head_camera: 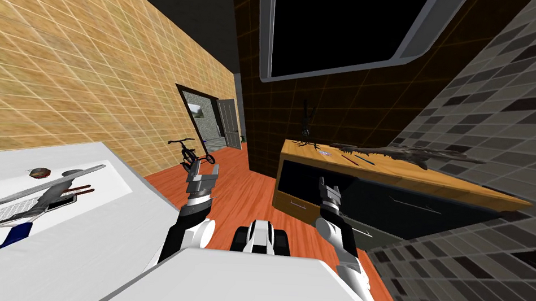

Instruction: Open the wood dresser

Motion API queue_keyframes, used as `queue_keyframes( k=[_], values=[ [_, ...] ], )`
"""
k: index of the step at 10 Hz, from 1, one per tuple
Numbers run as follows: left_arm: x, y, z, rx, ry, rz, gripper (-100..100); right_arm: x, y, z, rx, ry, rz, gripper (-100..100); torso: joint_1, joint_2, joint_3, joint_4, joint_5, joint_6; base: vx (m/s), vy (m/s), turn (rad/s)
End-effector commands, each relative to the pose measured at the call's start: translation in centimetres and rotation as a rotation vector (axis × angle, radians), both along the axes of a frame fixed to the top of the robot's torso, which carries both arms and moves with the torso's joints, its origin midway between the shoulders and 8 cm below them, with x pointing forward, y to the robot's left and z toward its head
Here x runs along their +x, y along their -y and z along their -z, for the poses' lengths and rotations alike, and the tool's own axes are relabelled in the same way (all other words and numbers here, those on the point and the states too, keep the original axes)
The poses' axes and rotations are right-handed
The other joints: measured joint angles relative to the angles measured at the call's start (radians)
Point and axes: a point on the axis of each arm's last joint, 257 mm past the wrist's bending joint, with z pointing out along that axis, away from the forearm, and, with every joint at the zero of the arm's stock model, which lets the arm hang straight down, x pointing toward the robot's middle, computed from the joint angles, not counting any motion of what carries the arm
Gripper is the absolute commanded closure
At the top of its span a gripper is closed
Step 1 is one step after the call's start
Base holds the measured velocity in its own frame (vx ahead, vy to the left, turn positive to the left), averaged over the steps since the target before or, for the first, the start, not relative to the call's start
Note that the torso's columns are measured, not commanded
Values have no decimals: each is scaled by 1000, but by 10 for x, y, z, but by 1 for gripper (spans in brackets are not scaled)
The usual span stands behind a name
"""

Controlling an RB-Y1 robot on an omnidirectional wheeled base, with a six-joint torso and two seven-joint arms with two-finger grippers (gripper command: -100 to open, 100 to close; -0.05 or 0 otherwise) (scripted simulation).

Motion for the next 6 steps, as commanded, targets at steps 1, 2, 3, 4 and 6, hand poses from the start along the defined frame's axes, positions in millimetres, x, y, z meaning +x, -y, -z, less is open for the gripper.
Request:
queue_keyframes(
  k=[1, 2, 3, 4, 6],
  values=[
    [0, 0, 0, 0, 0, 0, 0, 9, 5, 12, 117, 34, -23, -100, -1, 0, 0, 0, 0, 1, -43, 13, 157],
    [0, 0, 0, 0, 0, 0, 0, 9, 5, 12, 140, 48, -32, -100, 0, 0, 0, 0, 0, 0, -37, 7, 94],
    [0, 0, 0, 0, 0, 0, 0, 14, 8, 20, 195, 60, -38, -100, -1, 0, 0, 0, 0, 1, -46, 6, 213],
    [0, 0, 0, 0, 0, 0, 0, 14, 8, 20, 218, 74, -47, -100, 0, 0, 0, 0, 0, 0, -37, 7, 76],
    [0, 0, 0, 0, 0, 0, 0, 20, 11, 28, 295, 100, -62, -100, 0, 0, 0, 0, 0, 0, -39, 13, 119]
  ],
)
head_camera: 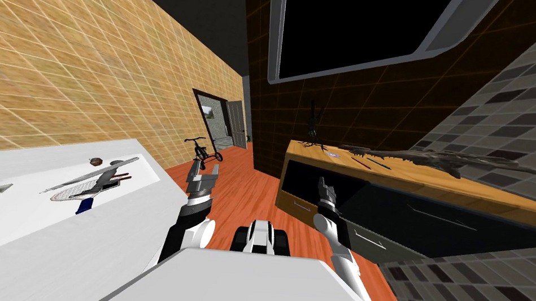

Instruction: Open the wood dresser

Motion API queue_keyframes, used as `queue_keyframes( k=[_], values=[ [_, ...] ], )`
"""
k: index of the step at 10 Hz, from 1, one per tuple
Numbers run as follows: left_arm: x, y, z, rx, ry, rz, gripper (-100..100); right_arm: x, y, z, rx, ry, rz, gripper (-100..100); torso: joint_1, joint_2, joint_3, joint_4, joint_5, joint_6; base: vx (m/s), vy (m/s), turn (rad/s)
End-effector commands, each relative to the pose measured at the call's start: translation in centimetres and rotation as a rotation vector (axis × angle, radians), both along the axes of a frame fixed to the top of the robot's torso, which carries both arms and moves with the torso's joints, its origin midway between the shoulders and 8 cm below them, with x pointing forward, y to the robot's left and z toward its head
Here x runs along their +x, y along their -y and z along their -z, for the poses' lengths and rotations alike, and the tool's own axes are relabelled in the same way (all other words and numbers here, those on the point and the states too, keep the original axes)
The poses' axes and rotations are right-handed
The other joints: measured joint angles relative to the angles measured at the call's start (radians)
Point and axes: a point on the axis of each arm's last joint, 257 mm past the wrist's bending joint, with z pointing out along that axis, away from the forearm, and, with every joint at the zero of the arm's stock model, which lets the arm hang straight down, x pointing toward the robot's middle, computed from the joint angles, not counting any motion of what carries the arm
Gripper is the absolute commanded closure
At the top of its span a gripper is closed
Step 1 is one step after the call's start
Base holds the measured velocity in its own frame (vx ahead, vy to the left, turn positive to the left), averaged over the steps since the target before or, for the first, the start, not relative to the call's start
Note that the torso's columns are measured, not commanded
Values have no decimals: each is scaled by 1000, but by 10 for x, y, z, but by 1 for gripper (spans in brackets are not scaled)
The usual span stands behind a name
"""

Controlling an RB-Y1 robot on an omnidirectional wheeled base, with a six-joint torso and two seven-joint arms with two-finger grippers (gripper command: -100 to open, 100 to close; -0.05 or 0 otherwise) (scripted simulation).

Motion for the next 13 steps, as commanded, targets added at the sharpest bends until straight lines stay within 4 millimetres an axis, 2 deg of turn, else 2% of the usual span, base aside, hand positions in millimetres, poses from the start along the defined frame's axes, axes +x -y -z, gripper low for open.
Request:
queue_keyframes(
  k=[1, 13],
  values=[
    [0, 0, 0, 0, 0, 0, 0, 9, 3, 10, 113, 40, -21, -100, 0, 0, 0, 0, 0, 1, -50, 12, 123],
    [0, 0, 0, 0, 0, 0, 0, 39, 15, 37, 475, 189, -82, -100, 0, 0, 0, 0, 0, 0, -37, 10, 111]
  ],
)
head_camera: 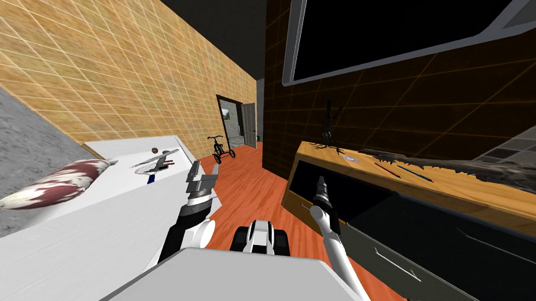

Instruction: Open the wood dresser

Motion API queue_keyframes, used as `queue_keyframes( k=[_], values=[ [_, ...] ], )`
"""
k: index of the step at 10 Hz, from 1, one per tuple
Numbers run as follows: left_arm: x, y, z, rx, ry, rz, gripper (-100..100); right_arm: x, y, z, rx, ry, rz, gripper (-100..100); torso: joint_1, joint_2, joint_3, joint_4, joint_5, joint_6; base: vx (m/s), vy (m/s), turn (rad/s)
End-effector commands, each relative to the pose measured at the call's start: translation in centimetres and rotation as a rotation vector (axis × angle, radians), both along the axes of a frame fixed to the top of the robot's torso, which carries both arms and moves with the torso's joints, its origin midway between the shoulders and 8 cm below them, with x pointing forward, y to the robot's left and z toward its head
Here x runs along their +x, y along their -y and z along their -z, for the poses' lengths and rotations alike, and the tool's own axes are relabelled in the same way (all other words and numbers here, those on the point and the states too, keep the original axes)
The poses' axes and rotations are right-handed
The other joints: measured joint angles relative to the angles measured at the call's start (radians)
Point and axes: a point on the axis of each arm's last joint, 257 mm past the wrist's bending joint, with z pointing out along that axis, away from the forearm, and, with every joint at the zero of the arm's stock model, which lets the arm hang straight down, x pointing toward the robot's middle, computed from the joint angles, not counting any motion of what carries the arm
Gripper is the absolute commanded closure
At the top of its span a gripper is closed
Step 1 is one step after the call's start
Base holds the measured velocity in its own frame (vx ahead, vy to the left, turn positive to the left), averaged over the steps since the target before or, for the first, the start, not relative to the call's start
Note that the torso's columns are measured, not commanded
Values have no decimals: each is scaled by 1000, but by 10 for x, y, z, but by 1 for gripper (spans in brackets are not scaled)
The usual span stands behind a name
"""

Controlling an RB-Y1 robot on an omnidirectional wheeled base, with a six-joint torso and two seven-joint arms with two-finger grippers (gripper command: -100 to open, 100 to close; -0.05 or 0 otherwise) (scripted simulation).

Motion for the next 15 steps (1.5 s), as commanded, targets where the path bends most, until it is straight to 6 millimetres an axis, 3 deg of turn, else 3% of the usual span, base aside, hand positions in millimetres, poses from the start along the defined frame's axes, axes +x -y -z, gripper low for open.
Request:
queue_keyframes(
  k=[1, 6, 9, 10, 11, 12, 15],
  values=[
    [0, 0, 0, 0, 0, 0, 0, 5, 3, 3, 72, 34, -10, -100, 0, 0, 0, 0, 0, 1, -31, 13, 65],
    [0, 0, 0, 0, 0, 0, 0, 13, 10, 5, 151, 74, -20, -100, -1, -1, 0, 0, 0, 0, -30, 13, 89],
    [0, 0, 0, 0, 0, 0, 0, 20, 14, -3, 155, 77, -29, -100, -1, -5, -3, -1, 0, 0, 61, -12, -48],
    [0, 0, 0, 0, 0, 0, 0, 15, 11, 3, 155, 76, -23, 100, 0, -1, -1, 0, 0, 0, -34, 4, 80],
    [0, 0, 0, 0, 0, 0, 0, 19, 13, 0, 154, 74, -28, 100, 1, 4, 3, 1, 0, 0, -14, 1, 43],
    [0, 0, 0, 0, 0, 0, 0, 21, 11, -9, 196, 120, -39, -100, -5, 0, 1, -4, -5, 3, -23, -7, 36],
    [0, 0, 0, 0, 0, 0, 0, 19, 9, -11, 273, 169, -54, -100, -3, 0, 0, 0, -1, 1, -45, -40, 4]
  ],
)
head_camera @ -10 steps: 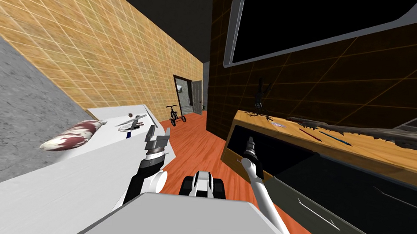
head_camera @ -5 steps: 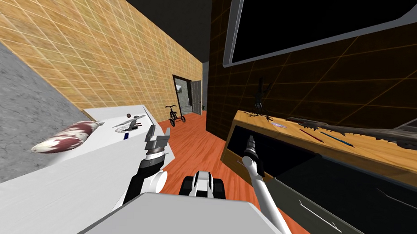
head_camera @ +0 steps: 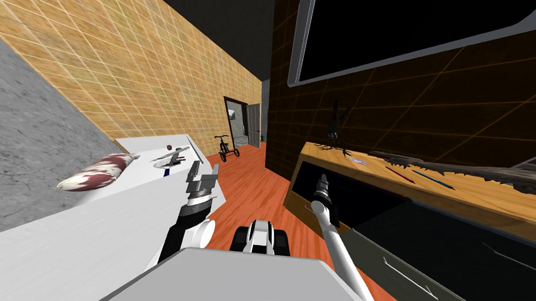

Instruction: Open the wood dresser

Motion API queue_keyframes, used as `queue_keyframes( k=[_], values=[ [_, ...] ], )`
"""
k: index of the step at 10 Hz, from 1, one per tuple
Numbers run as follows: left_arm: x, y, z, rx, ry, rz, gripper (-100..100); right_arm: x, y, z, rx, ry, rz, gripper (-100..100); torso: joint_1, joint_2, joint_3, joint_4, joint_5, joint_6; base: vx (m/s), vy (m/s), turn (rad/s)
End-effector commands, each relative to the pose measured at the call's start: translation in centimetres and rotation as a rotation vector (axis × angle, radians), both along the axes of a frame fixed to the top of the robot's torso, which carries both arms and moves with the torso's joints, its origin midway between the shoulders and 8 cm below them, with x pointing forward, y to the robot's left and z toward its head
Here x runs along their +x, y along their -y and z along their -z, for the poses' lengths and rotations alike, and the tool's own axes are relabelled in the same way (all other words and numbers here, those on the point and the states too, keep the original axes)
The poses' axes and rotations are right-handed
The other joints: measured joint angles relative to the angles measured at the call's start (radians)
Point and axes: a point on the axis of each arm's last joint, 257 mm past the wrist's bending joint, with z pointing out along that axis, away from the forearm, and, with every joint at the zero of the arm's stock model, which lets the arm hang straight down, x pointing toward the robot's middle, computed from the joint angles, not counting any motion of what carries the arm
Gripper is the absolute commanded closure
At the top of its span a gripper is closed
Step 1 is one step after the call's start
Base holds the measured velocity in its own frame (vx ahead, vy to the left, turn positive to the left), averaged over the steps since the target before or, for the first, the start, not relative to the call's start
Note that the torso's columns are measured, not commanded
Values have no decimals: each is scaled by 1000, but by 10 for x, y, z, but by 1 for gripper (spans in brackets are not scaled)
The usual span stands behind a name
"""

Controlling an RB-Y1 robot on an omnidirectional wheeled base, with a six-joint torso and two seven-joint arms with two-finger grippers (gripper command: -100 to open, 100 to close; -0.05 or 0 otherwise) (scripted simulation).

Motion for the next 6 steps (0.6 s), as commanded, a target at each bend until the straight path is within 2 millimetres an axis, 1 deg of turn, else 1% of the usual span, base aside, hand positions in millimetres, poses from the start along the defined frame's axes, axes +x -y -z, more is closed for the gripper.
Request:
queue_keyframes(
  k=[1, 6],
  values=[
    [0, 0, 0, 0, 0, 0, 0, -2, -2, -2, 71, 45, -13, -100, 3, 0, 0, 0, 1, 0, -41, -39, 14],
    [0, 0, 0, 0, 0, 0, 0, -4, -5, -4, 199, 123, -38, -100, 3, 0, 0, 0, 1, 0, -38, -26, 10]
  ],
)
